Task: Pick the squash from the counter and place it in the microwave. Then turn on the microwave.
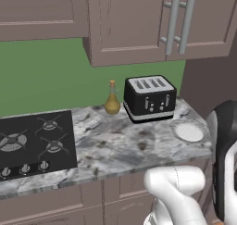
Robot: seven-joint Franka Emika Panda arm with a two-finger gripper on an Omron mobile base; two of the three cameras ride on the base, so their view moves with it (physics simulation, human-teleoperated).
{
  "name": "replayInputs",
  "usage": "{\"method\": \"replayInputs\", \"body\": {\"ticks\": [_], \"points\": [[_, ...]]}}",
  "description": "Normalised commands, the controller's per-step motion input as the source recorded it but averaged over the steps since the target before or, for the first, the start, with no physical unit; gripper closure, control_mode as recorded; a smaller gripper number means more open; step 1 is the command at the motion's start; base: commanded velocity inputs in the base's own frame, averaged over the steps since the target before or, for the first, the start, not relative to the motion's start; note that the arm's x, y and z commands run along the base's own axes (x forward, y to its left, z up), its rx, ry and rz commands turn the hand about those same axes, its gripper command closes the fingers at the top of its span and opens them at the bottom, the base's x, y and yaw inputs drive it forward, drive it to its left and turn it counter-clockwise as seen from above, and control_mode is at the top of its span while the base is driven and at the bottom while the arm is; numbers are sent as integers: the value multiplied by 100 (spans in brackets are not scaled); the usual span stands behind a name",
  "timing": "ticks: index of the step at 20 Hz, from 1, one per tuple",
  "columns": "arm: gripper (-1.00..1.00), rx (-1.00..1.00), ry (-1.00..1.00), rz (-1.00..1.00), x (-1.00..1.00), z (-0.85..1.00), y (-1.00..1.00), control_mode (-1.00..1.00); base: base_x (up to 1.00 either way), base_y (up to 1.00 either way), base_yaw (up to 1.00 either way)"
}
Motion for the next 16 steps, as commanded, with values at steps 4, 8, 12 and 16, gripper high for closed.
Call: {"method": "replayInputs", "body": {"ticks": [4,8,12,16], "points": [[100,6,-4,0,-46,18,24,-100,0,0,0],[100,1,-8,3,-31,1,19,-100,0,0,0],[100,0,-12,5,-5,0,5,-100,0,0,0],[100,0,-8,2,0,0,0,100,0,0,2]]}}
